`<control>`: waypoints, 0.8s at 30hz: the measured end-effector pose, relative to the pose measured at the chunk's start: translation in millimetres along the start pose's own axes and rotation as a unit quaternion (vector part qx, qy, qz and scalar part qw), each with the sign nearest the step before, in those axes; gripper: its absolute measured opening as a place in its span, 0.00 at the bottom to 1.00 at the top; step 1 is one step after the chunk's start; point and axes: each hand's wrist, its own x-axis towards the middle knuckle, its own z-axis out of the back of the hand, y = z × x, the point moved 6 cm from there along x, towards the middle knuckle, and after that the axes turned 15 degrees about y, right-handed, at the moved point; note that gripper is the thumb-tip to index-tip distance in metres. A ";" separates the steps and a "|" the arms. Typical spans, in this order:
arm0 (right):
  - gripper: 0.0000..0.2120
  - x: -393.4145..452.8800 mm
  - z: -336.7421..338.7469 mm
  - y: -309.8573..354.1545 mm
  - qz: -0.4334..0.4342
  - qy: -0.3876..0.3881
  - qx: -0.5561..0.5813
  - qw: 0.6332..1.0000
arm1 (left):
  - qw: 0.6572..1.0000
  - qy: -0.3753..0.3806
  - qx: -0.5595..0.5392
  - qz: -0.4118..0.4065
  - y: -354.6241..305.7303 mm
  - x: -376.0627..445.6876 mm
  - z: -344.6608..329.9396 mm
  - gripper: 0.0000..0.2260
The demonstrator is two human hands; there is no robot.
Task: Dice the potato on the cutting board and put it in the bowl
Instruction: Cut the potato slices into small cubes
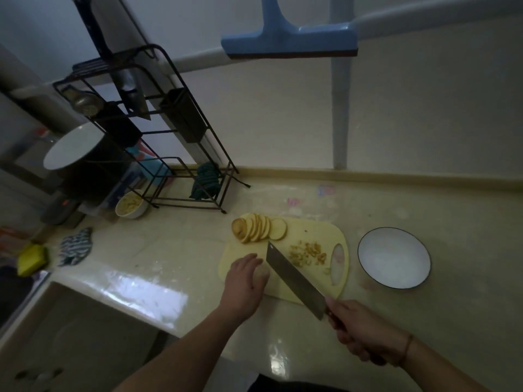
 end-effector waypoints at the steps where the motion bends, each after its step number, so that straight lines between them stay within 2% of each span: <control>1: 0.22 -0.9 2.8 0.8 -0.001 -0.003 -0.004 1.000 | 0.999 0.028 0.017 0.000 -2.0 0.2 -7.8 0.29; 5: 0.24 -7.0 20.7 6.2 -0.001 -0.026 -0.022 0.999 | 0.994 0.099 0.044 0.006 -11.0 1.3 -27.6 0.31; 8: 0.24 -9.7 34.4 13.5 0.017 -0.061 -0.044 0.997 | 0.994 0.099 0.055 0.009 -13.6 5.0 -30.8 0.35; 11: 0.24 -8.6 36.0 20.4 0.029 -0.079 -0.079 0.993 | 0.994 0.096 0.056 0.010 -16.2 7.7 -30.0 0.34; 16: 0.23 -14.2 23.8 27.3 0.052 -0.125 -0.193 0.972 | 0.993 0.096 0.070 0.013 -24.4 12.0 -28.2 0.34; 19: 0.21 -18.5 13.6 24.4 0.076 -0.164 -0.213 0.960 | 0.987 0.118 0.104 -0.023 -31.5 20.0 -29.4 0.28; 22: 0.22 -22.1 -1.2 13.6 0.088 -0.221 -0.144 0.961 | 0.979 0.143 0.120 -0.083 -36.1 29.1 -30.4 0.24; 24: 0.24 -21.8 -14.1 2.9 0.086 -0.279 -0.113 0.950 | 0.971 0.147 0.130 -0.134 -38.4 34.4 -28.6 0.26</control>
